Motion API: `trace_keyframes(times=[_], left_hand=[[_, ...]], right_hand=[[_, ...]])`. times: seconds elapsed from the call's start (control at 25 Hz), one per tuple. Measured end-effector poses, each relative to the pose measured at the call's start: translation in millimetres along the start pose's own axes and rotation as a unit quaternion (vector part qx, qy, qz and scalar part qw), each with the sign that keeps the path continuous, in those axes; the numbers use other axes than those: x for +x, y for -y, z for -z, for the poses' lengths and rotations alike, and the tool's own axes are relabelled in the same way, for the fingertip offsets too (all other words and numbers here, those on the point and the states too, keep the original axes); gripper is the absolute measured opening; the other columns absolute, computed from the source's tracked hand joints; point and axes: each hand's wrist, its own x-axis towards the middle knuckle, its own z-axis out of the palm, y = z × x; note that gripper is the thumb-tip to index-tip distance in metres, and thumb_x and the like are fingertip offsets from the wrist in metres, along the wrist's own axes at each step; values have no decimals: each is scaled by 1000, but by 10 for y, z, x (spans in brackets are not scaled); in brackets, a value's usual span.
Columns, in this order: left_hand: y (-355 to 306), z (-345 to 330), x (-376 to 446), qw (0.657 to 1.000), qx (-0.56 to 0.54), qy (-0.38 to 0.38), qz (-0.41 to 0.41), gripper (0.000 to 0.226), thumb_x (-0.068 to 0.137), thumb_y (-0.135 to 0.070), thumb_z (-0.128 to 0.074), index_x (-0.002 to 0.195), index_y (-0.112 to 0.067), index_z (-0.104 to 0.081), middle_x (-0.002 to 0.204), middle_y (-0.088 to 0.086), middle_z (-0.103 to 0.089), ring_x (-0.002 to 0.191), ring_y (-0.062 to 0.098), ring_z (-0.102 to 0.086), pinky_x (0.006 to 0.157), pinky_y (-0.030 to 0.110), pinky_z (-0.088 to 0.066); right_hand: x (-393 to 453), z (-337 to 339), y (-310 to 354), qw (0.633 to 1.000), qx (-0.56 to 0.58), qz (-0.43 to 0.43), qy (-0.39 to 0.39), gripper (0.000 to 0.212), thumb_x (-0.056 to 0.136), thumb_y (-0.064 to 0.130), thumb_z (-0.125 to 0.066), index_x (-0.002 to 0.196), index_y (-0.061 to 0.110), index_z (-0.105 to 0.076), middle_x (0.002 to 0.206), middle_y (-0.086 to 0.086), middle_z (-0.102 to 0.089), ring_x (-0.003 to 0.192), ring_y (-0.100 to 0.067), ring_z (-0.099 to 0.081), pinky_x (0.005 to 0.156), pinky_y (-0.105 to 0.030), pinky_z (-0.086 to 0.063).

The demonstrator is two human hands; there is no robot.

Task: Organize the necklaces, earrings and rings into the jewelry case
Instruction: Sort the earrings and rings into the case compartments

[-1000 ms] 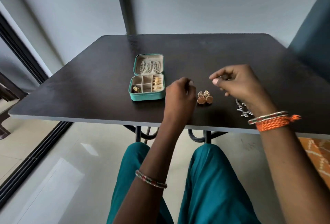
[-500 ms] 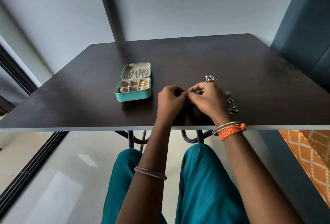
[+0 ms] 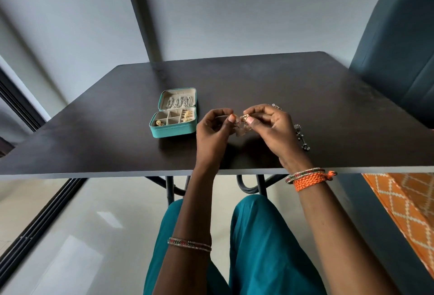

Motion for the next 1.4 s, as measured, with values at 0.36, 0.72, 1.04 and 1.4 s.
trace_keyframes(times=[0.36,0.72,1.04,1.4], left_hand=[[-202,-13,-248,997,-59,-55,-8,17,93,-5,-56,109,-11,-58,81,7,-65,73,10,-62,71,26,-54],[-492,115,-775,998,19,-58,-16,10,88,-7,-62,96,-9,-68,86,5,-70,82,12,-66,76,23,-55],[-596,208,-916,996,-45,-40,69,13,90,-8,-59,100,-7,-67,91,9,-71,86,17,-68,75,24,-57],[-630,229,-934,990,-91,-28,106,15,89,-10,-58,99,-6,-68,87,9,-71,82,17,-68,73,23,-57]], right_hand=[[-205,-203,255,996,83,-30,-15,15,91,4,-58,100,8,-70,94,-5,-72,86,-10,-69,76,-22,-56],[-712,-330,525,994,72,-72,-29,21,89,3,-60,106,9,-70,97,-3,-72,90,-11,-70,73,-18,-55],[-870,-326,636,991,88,-101,-29,22,87,7,-64,108,5,-69,102,-7,-73,95,-17,-70,83,-31,-58],[-875,-313,687,989,94,-108,-32,24,87,8,-63,110,5,-68,101,0,-71,92,-9,-69,72,-19,-57]])
